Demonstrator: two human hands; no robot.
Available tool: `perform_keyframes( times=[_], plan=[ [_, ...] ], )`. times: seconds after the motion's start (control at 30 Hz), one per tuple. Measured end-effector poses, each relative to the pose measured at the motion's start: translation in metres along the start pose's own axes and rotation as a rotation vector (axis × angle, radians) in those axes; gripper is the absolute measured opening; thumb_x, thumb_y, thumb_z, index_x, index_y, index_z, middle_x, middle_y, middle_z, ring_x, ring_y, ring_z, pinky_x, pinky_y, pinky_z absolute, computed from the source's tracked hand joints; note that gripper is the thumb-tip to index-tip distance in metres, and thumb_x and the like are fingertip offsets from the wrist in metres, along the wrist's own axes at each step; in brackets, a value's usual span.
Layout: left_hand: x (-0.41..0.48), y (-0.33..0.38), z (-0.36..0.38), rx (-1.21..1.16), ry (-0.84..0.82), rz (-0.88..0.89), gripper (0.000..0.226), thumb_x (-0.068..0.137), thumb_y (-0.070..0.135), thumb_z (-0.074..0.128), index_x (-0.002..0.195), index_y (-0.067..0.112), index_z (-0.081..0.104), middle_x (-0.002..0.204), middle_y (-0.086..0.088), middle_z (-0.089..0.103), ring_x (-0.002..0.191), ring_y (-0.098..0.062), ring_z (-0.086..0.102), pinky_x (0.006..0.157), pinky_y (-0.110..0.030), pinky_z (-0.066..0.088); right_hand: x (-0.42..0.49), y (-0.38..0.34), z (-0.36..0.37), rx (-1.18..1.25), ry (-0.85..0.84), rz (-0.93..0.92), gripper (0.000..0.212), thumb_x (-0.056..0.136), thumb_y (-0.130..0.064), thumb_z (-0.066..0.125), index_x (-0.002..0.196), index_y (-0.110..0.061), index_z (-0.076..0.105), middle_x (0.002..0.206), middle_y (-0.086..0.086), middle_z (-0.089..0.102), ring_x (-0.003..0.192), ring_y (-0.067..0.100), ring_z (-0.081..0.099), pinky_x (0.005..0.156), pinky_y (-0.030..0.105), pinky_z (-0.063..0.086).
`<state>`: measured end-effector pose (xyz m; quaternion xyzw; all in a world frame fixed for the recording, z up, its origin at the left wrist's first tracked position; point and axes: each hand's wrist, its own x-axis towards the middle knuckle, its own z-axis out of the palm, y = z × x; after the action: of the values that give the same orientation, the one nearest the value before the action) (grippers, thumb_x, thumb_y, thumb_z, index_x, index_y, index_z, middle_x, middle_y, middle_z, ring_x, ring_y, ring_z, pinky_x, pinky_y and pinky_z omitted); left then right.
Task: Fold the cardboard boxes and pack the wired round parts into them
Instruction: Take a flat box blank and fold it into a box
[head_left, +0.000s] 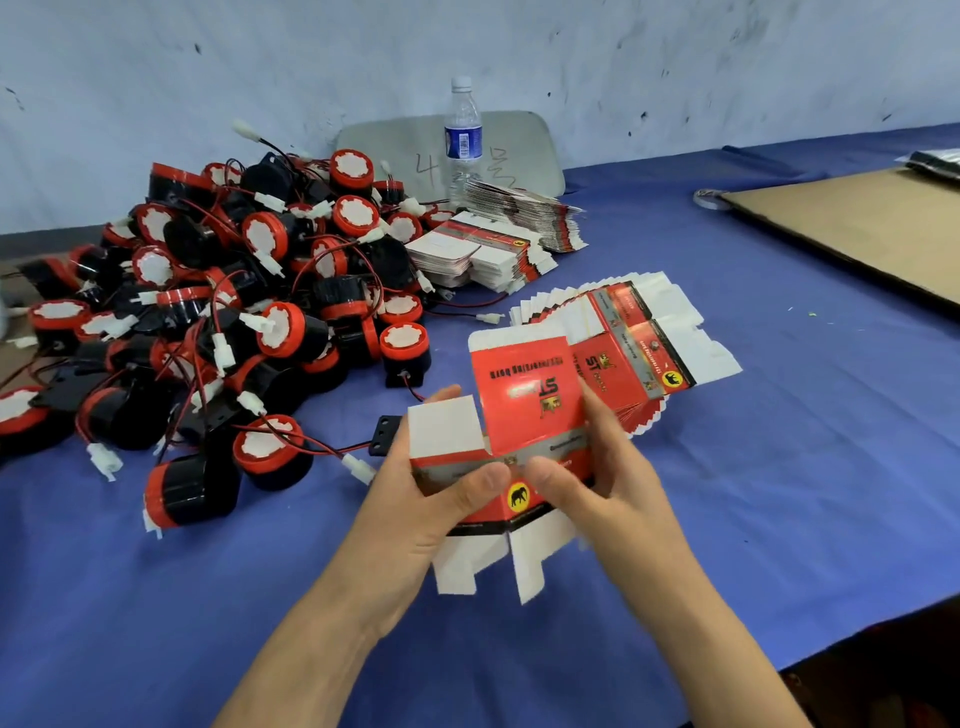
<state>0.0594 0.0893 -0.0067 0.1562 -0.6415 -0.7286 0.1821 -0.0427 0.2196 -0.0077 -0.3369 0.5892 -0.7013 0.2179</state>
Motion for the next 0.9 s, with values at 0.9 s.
perform_keyframes(
  times=[0.9],
  plan=[
    [-0.014, 0.011, 0.043, 0.094, 0.241, 0.194, 0.101, 0.057, 0.055, 0.074, 0.143, 0.051, 0.021, 0.126, 0.033, 0.056, 0.111, 0.010, 0.057, 0.079, -0.006, 0.047, -0.016, -0.008, 0.013, 0.694, -0.248, 0.231, 0.046, 0.075, -0.043, 0.078, 0.110, -0.013, 0.072, 0.110, 0.013, 0.071, 0.099, 0.028, 0.069, 0.077, 0.036, 0.056]
  ],
)
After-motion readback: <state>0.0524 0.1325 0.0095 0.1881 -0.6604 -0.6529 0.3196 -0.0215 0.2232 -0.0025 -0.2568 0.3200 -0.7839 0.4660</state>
